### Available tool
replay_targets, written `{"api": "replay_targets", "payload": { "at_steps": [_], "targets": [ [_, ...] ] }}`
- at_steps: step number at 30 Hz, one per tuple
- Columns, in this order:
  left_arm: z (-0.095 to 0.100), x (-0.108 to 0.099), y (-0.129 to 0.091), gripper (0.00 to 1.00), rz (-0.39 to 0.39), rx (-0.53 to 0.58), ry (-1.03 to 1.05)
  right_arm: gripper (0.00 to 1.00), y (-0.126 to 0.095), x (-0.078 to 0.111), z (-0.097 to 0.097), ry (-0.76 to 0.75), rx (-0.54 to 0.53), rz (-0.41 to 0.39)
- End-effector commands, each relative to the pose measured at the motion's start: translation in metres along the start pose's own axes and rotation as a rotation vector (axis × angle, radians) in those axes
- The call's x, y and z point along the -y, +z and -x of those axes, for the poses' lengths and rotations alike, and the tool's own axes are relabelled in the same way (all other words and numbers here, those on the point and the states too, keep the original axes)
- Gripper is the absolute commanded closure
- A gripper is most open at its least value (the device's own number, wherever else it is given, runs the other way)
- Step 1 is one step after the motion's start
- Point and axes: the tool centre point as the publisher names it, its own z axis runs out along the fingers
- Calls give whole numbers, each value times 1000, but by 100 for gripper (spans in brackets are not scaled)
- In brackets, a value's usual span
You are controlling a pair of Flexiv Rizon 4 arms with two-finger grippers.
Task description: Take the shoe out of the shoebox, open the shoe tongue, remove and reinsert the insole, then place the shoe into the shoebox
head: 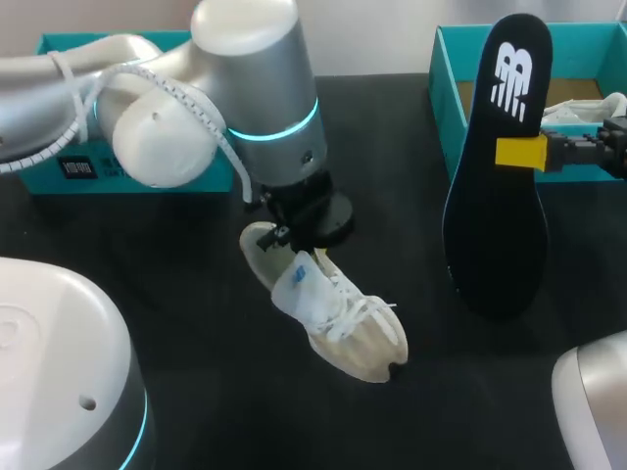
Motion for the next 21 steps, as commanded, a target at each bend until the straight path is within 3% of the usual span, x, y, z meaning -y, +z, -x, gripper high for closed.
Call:
{"api": "replay_targets", "payload": {
  "at_steps": [1,10,21],
  "targets": [
    [-9,-2,-14,100,-15,57,283,100,2,-6,3,1,-4,-11],
    [-9,-2,-14,100,-15,57,283,100,2,-6,3,1,-4,-11],
    [-11,18,-2,100,6,48,460,100,2,-6,3,1,-4,-11]
  ]
}}
